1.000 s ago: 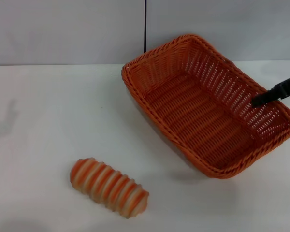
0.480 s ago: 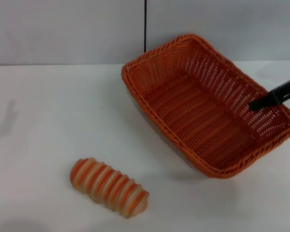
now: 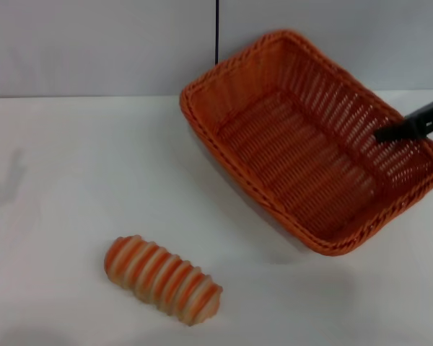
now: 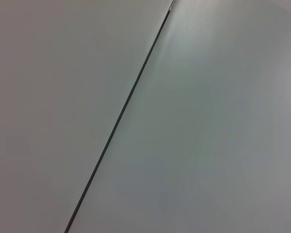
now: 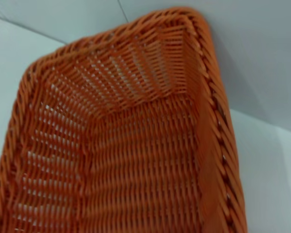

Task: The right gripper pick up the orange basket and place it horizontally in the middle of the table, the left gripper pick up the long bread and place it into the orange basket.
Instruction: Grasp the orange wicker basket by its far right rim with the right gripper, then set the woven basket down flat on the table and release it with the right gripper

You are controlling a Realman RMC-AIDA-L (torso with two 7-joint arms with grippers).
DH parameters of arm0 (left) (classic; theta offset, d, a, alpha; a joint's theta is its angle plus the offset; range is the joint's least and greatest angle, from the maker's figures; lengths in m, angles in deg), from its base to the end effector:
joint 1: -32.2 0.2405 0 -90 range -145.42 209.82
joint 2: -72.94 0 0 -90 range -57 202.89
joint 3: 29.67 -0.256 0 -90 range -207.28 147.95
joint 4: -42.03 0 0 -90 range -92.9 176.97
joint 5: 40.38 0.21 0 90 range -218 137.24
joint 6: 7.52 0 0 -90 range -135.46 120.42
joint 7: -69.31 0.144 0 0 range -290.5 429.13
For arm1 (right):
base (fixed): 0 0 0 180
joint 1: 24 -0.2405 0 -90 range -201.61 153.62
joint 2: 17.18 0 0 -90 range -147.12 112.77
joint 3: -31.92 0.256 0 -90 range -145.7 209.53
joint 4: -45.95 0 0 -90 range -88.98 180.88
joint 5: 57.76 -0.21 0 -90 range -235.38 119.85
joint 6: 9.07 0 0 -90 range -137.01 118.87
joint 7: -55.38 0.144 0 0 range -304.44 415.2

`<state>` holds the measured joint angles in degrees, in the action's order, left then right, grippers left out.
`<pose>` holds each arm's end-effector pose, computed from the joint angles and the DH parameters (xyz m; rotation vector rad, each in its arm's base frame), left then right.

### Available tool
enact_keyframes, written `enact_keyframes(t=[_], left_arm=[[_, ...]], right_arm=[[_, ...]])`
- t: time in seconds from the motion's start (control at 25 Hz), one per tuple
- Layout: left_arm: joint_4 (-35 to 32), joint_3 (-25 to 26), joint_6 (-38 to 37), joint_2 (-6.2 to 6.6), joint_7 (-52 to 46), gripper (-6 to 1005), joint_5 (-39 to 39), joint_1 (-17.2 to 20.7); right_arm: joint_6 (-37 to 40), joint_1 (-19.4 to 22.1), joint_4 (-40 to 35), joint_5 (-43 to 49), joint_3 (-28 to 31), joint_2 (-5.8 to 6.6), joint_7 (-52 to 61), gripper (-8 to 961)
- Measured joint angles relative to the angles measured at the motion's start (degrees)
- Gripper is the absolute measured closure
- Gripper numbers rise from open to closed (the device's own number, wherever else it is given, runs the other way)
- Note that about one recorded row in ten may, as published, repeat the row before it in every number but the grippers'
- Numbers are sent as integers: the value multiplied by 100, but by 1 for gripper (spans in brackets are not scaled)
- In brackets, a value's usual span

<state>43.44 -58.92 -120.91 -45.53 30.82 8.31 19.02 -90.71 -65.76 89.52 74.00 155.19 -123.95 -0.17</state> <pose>-0.3340 0.2091 0.0660 -1.2650 -0.3957 -1.3742 0.2514 0.4040 0.0619 -2.5927 1.1285 -0.0628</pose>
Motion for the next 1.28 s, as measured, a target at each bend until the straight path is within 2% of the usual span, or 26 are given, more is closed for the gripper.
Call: enact_keyframes(t=[0.32,0.48,0.64,0.76,0.88,1.0,1.04,1.08,1.12,1.2,1.28], left_arm=[[0,16,2,0,0,229,0,2],[0,23,2,0,0,230,0,8],[0,27,1,0,0,230,0,9],[0,34,2,0,0,231,0,-9],[0,34,8,0,0,231,0,-19],[0,23,40,0,23,232,0,-62],[0,22,45,0,28,232,-1,-68],[0,17,58,-5,37,232,0,-84],[0,17,58,-5,37,232,0,-84],[1,13,69,-8,40,233,0,-94],[13,8,81,-13,42,233,0,-98]], right_arm=[[-797,392,832,-701,178,-39,-712,815],[-1425,553,1455,-866,520,-47,-985,816],[-1804,569,1720,-907,862,-46,-1186,816],[-2100,573,1789,-1155,1038,8,-1486,815],[-2369,594,1727,-1465,1040,94,-2024,816],[-2487,596,1709,-1480,982,123,-2301,816],[-2525,595,1697,-1467,893,154,-2389,816],[-2556,580,1649,-1438,608,253,-2467,816],[-2556,580,1649,-1438,608,253,-2467,815],[-2559,537,1552,-1428,257,374,-2489,815],[-2560,461,1455,-1368,48,432,-2493,815]])
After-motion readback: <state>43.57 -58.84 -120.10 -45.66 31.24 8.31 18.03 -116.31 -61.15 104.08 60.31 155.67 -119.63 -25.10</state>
